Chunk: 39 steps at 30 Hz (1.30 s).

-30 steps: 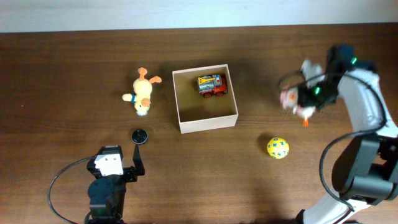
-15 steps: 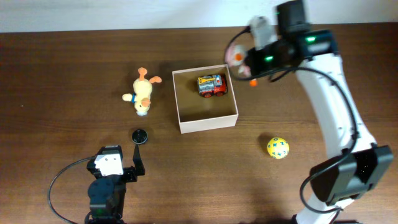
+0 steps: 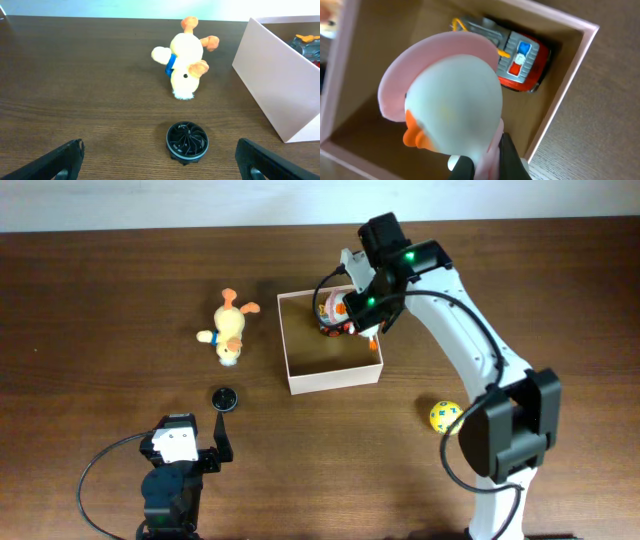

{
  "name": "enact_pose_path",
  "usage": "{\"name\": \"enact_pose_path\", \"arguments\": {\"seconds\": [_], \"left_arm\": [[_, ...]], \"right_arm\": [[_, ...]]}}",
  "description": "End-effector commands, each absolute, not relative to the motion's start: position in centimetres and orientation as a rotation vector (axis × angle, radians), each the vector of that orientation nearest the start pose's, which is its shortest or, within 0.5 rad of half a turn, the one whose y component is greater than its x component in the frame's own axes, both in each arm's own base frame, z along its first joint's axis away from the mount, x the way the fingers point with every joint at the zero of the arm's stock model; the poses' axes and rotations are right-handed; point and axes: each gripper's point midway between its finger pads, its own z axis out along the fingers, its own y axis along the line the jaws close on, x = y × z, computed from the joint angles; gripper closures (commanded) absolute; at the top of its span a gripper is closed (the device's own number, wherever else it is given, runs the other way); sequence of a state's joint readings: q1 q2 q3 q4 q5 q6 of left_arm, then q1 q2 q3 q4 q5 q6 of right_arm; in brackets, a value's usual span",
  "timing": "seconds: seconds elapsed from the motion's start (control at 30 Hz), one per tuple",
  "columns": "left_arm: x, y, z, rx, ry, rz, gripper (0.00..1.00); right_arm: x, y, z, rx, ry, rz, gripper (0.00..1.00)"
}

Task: Pack container
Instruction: 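Carry the pink duck into the box beside the truck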

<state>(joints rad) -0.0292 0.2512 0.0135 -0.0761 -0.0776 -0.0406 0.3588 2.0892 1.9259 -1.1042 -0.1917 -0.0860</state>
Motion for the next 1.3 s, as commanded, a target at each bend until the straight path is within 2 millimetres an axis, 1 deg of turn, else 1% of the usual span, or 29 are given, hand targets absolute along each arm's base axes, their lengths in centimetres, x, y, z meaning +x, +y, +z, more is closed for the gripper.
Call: {"name": "enact_pose_path", "arguments": {"seconds": [0.0, 0.13, 0.2, 0.43, 0.5, 0.53, 0.67, 0.8, 0.87, 0.93, 1.0, 1.2, 1.27], "left_arm": [[25.0, 0.6, 10.3, -0.044, 1.884, 0.033, 0.01], [25.0, 0.6, 10.3, -0.044, 1.884, 0.033, 0.01], [25.0, 0.6, 10.3, -0.044, 1.884, 0.033, 0.01], [25.0, 0.6, 10.3, -0.044, 1.884, 0.033, 0.01], [25.0, 0.6, 10.3, -0.044, 1.884, 0.033, 0.01], [25.0, 0.6, 10.3, -0.044, 1.884, 0.033, 0.01], [25.0, 0.6, 10.3, -0.044, 1.884, 0.033, 0.01], [25.0, 0.6, 10.3, -0.044, 1.884, 0.033, 0.01], [25.0, 0.6, 10.3, -0.044, 1.884, 0.033, 0.01], [25.0, 0.6, 10.3, -0.044, 1.884, 0.033, 0.01], [25.0, 0.6, 10.3, -0.044, 1.884, 0.033, 0.01], [25.0, 0.6, 10.3, -0.044, 1.884, 0.033, 0.01], [25.0, 0.6, 10.3, -0.044, 1.884, 0.033, 0.01]], "right_arm": [[43.4, 19.3, 12.3, -0.619, 2.801, 0.301, 0.96], [43.7, 18.6, 12.0, -0.506, 2.833, 0.245, 0.96], [43.7, 18.5, 12.0, -0.476, 2.840, 0.244, 0.96], [43.1, 18.4, 11.8, -0.480, 2.867, 0.242, 0.96], [42.9, 18.3, 11.7, -0.481, 2.877, 0.242, 0.95], [42.8, 18.3, 11.7, -0.481, 2.881, 0.242, 0.92], [42.4, 18.5, 11.6, -0.486, 2.895, 0.266, 0.90], [42.0, 19.0, 11.6, -0.501, 2.900, 0.283, 0.80], [41.9, 19.2, 11.6, -0.510, 2.899, 0.282, 0.73], [41.8, 19.4, 11.6, -0.518, 2.898, 0.283, 0.68], [41.7, 19.5, 11.6, -0.522, 2.898, 0.284, 0.66], [41.7, 19.5, 11.6, -0.522, 2.898, 0.284, 0.54], [41.7, 19.5, 11.6, -0.522, 2.898, 0.284, 0.53]]}}
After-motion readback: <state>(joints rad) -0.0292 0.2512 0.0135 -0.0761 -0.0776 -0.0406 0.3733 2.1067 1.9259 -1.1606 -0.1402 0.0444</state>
